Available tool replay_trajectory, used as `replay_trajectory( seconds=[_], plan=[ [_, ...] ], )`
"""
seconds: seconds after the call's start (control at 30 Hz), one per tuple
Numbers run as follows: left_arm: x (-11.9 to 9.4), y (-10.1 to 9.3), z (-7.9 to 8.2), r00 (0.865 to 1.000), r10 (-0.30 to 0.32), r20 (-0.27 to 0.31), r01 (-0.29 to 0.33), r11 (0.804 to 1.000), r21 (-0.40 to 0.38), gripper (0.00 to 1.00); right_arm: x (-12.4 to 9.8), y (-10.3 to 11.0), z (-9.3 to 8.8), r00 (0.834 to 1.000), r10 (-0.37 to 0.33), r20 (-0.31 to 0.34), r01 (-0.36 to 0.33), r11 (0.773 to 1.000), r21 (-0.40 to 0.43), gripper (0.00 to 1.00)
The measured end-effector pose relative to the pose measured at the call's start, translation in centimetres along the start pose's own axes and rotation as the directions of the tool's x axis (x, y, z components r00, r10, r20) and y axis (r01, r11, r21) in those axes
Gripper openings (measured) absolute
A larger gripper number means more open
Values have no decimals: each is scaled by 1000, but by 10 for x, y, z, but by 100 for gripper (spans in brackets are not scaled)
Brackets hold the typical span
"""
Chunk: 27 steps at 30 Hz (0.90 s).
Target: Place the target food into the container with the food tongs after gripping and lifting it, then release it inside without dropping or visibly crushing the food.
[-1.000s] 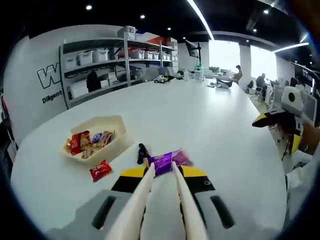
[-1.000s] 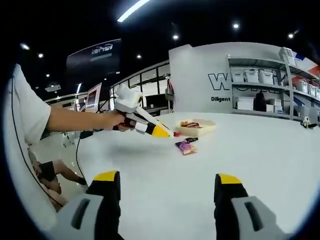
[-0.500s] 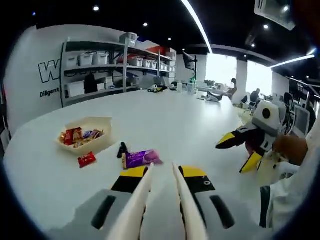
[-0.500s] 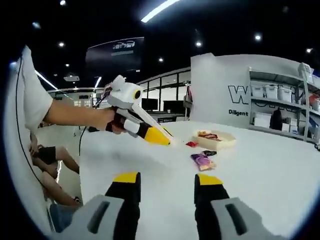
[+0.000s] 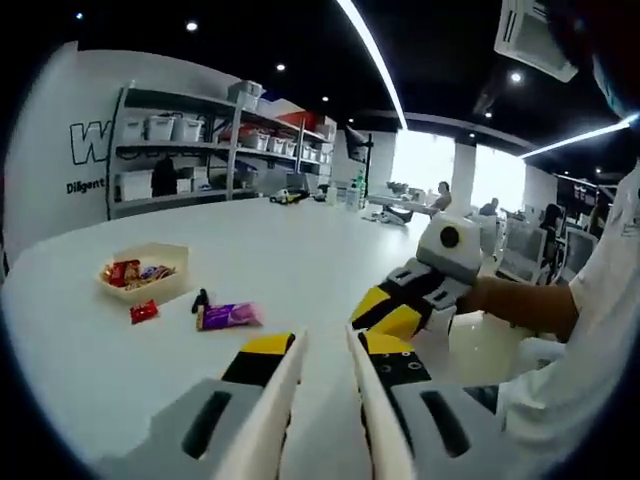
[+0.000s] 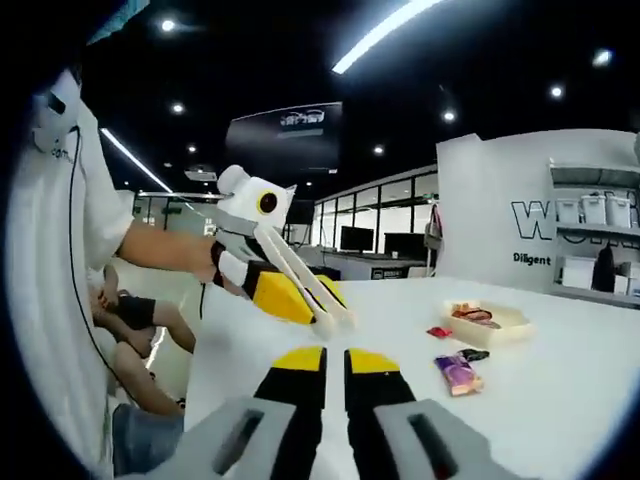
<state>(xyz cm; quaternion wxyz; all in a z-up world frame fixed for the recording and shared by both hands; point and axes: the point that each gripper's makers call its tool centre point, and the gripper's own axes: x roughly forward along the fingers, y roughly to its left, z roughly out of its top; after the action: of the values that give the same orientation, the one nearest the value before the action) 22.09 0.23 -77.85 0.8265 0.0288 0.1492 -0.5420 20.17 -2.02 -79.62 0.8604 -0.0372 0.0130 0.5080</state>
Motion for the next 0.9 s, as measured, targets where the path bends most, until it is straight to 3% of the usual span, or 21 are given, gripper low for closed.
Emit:
replay_trajectory(
  seconds=[0.23, 0.3, 0.47, 0.63, 0.9],
  plan=[
    [-9, -10, -3, 999, -32, 6, 32, 999, 3, 24, 2, 19, 15, 993, 110, 49, -110, 994, 9, 2],
    [-10, -13, -5, 999, -41, 6, 41, 999, 8, 24, 5, 23, 14, 991, 130, 22, -129, 992, -14, 2],
    [-17, -18, -7, 999, -51, 10, 51, 999, 2, 24, 5, 34, 15, 983, 184, 15, -185, 982, 31, 0],
    [-26, -22, -5, 996, -86, 37, 87, 996, -34, 24, 6, 42, 20, 975, 216, 46, -219, 971, 97, 0],
    [-26, -27, -4, 995, -86, 58, 87, 996, -25, 25, 4, 45, 19, 973, 217, 77, -228, 958, 175, 0]
  ],
)
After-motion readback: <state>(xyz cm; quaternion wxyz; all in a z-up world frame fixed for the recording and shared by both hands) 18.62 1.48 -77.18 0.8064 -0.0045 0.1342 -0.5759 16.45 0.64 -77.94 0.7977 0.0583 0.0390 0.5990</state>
